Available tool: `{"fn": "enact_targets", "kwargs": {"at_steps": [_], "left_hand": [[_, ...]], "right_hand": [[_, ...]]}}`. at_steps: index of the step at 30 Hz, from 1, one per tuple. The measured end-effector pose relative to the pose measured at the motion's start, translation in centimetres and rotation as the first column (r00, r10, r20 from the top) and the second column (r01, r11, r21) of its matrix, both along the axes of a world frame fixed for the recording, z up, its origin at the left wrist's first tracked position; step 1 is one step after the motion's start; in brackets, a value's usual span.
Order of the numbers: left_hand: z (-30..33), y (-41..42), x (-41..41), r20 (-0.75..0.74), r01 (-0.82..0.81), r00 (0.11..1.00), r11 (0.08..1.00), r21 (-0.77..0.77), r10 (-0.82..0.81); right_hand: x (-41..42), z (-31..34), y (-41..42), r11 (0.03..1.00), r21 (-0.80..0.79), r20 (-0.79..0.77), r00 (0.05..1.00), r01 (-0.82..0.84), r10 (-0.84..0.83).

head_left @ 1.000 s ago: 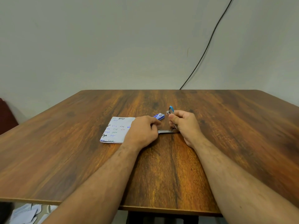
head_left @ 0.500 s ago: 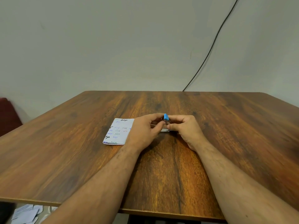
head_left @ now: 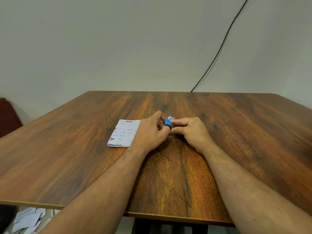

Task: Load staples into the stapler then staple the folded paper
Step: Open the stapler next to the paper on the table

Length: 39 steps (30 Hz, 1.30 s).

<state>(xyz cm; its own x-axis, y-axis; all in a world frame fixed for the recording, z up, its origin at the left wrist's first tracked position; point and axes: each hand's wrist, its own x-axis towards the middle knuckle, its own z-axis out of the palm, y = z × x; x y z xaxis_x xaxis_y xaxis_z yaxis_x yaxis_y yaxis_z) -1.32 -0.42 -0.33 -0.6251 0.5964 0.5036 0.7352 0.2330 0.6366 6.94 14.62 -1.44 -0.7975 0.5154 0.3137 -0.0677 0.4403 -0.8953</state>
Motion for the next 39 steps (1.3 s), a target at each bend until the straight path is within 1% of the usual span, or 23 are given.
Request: {"fn": "enact_targets", "kwargs": {"at_steps": [3,5,8,10,12,14,17,19,22,25,28,31,35,39], "left_hand": [[0.1,0.1,0.0,0.019,-0.008,1.000,1.000,-0.012,0.008],[0.0,0.1,0.0,0.036,-0.020,0.999,1.000,-0.013,0.021],[-0.1,0.2,-0.4,0.087,-0.036,0.996,0.999,-0.003,0.036],[-0.3,0.3,-0.5,0.097,-0.033,0.995,0.999,0.016,0.031],[-0.5,0.5,-0.4,0.080,-0.042,0.996,0.999,0.026,0.039],[-0.6,0.5,-0.4,0.057,-0.067,0.996,0.997,0.035,0.065],[-0.7,0.6,-0.5,0.006,-0.104,0.995,0.994,0.029,0.104],[-0.8,0.7,-0.6,-0.017,-0.100,0.995,0.995,0.009,0.100],[-0.8,0.8,-0.7,-0.021,-0.123,0.992,0.992,-0.027,0.122],[-0.9,0.9,-0.9,0.015,-0.146,0.989,0.988,-0.041,0.147],[-0.9,0.8,-0.9,0.032,-0.140,0.989,0.988,-0.067,0.142],[-0.8,0.7,-0.7,0.044,-0.121,0.991,0.988,-0.091,0.125],[-0.7,0.6,-0.4,0.042,-0.128,0.990,0.988,-0.080,0.132],[-0.7,0.5,-0.2,0.028,-0.127,0.991,0.991,-0.039,0.128]], "right_hand": [[0.3,0.3,-0.1,0.998,0.065,0.010,1.000,-0.002,0.002],[0.3,0.4,-0.3,0.998,0.065,0.000,1.000,0.001,-0.001],[0.4,0.3,-0.2,0.999,-0.047,-0.029,0.999,0.013,-0.014],[0.3,0.2,0.0,0.997,-0.073,-0.038,0.999,0.034,-0.037],[0.1,0.1,0.2,0.992,-0.116,-0.074,0.995,0.059,-0.068],[-0.1,0.0,0.3,0.977,-0.197,-0.135,0.985,0.083,-0.110],[-0.2,0.1,0.6,0.931,-0.342,-0.195,0.959,0.128,-0.204],[-0.2,0.1,0.8,0.908,-0.390,-0.210,0.945,0.153,-0.250],[-0.5,0.0,1.1,0.896,-0.398,-0.207,0.932,0.197,-0.297],[-0.8,-0.1,1.2,0.885,-0.406,-0.193,0.925,0.228,-0.326],[-0.5,-0.1,1.2,0.874,-0.393,-0.177,0.909,0.286,-0.377],[-0.3,0.0,1.0,0.872,-0.389,-0.206,0.895,0.297,-0.396],[-0.2,0.2,0.9,0.879,-0.370,-0.222,0.890,0.301,-0.399],[-0.4,0.1,1.0,0.860,-0.397,-0.214,0.879,0.320,-0.426]]}}
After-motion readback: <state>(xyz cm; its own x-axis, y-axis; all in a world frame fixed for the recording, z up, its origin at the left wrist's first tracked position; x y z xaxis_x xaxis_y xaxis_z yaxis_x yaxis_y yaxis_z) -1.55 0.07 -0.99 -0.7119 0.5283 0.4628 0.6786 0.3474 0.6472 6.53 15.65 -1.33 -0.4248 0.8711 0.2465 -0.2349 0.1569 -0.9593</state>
